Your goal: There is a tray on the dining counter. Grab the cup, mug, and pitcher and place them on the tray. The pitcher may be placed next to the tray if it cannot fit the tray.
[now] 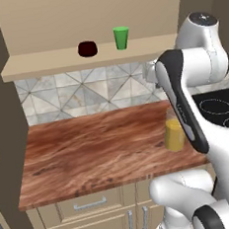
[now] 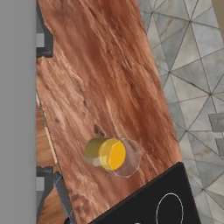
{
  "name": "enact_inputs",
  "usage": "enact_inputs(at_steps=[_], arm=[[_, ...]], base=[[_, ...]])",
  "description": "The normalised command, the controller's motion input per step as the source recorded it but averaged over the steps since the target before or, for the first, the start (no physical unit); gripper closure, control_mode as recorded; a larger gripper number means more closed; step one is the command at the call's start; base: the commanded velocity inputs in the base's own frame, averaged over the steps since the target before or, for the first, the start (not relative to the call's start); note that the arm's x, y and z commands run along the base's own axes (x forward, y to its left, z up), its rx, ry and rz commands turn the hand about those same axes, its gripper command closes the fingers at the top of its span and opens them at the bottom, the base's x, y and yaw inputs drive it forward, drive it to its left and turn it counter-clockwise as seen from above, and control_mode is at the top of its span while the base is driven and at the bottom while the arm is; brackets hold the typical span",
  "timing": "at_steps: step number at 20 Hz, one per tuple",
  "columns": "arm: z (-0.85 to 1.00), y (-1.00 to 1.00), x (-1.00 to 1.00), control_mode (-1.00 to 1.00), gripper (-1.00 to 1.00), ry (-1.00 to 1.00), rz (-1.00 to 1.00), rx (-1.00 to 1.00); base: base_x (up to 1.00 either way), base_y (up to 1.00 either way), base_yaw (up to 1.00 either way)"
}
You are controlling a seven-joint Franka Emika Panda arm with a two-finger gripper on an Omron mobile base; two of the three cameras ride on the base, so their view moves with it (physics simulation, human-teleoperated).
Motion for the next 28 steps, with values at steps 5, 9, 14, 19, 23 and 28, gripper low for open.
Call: enact_inputs(at_steps=[5, 9, 14, 19, 23, 28], arm=[[0.33, 0.18, -0.49, -1.00, -1.00, -0.11, -0.27, 0.15], [0.55, 0.07, 0.00, -1.00, -1.00, -0.12, -0.24, 0.18], [0.57, 0.00, 0.14, -1.00, -1.00, -0.11, -0.20, 0.24], [0.41, 0.00, 0.16, -1.00, -1.00, -0.13, -0.11, 0.24], [0.31, 0.00, 0.14, -1.00, -1.00, -0.15, -0.09, 0.22], [0.32, 0.00, 0.15, -1.00, -1.00, -0.16, -0.05, 0.20]], base=[[0.00, 0.00, 0.00], [0.00, 0.00, 0.00], [0.00, 0.00, 0.00], [0.00, 0.00, 0.00], [0.00, 0.00, 0.00], [0.00, 0.00, 0.00]])
